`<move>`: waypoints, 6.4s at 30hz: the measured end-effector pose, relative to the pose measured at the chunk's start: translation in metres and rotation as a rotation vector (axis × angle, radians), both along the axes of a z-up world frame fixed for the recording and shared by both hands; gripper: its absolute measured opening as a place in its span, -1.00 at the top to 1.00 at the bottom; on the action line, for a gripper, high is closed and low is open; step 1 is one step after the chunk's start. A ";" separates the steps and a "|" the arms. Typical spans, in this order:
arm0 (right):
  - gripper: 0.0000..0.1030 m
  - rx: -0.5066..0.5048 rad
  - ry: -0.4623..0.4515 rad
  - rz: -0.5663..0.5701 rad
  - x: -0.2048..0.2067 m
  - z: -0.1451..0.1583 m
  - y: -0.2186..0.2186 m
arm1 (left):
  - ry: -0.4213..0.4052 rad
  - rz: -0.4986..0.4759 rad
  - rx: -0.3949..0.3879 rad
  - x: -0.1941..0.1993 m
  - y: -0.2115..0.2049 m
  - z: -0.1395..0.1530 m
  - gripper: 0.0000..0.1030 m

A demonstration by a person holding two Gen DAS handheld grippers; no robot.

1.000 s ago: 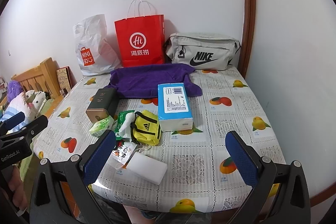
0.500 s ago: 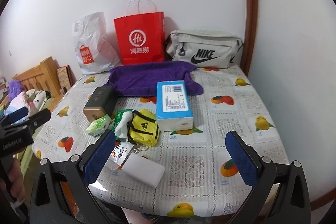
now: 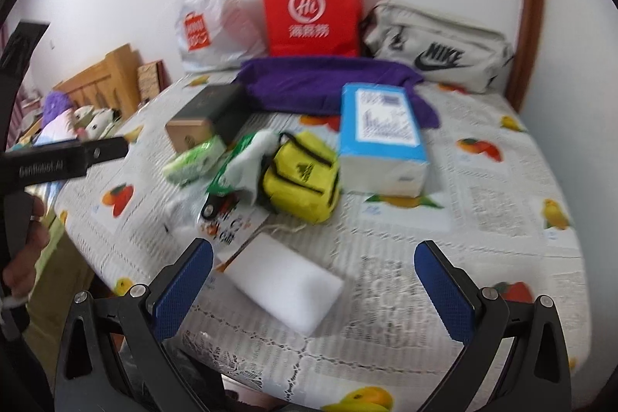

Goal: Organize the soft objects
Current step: 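Grasp the green-leaf tissue pack with the left tool while the right tool grasps the white sponge block, then carry the tissue pack and sponge block with both tools over the purple towel, then open both tools to drop the tissue pack and sponge onto the towel, then withdraw both tools from the towel back toward the remaining items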

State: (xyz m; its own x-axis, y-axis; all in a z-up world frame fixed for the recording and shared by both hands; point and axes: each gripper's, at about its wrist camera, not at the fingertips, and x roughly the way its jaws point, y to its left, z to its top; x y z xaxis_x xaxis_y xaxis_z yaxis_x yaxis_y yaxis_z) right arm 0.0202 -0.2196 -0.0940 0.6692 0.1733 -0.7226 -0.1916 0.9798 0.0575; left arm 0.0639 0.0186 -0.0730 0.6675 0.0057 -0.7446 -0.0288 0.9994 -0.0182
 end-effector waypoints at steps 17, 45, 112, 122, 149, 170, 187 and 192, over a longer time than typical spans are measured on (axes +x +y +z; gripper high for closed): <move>-0.94 -0.021 0.106 0.090 0.032 -0.075 0.019 | 0.073 -0.112 -0.104 0.037 -0.006 -0.046 -1.00; 0.02 0.046 0.065 -0.005 0.051 -0.068 -0.028 | 0.070 -0.081 -0.219 0.072 0.018 -0.072 -0.43; 0.01 0.032 0.168 -0.044 0.351 -0.012 -0.039 | 0.125 -0.020 -0.089 0.318 -0.004 -0.005 -0.43; 0.01 0.022 0.260 -0.029 0.375 -0.038 -0.039 | 0.182 -0.022 -0.079 0.366 -0.017 -0.026 -0.43; -0.61 -0.022 0.236 -0.063 0.359 -0.012 -0.038 | 0.159 -0.029 -0.086 0.343 -0.009 -0.006 -0.69; -0.64 0.091 0.150 -0.115 0.198 0.032 -0.040 | 0.041 -0.084 -0.095 0.172 0.001 0.041 -0.69; -0.63 0.087 0.127 -0.095 0.094 -0.004 -0.038 | 0.061 -0.253 -0.122 0.093 -0.048 -0.004 -0.69; -0.63 0.063 0.121 -0.112 0.081 -0.013 -0.047 | 0.078 -0.294 -0.114 0.092 -0.070 -0.018 -0.61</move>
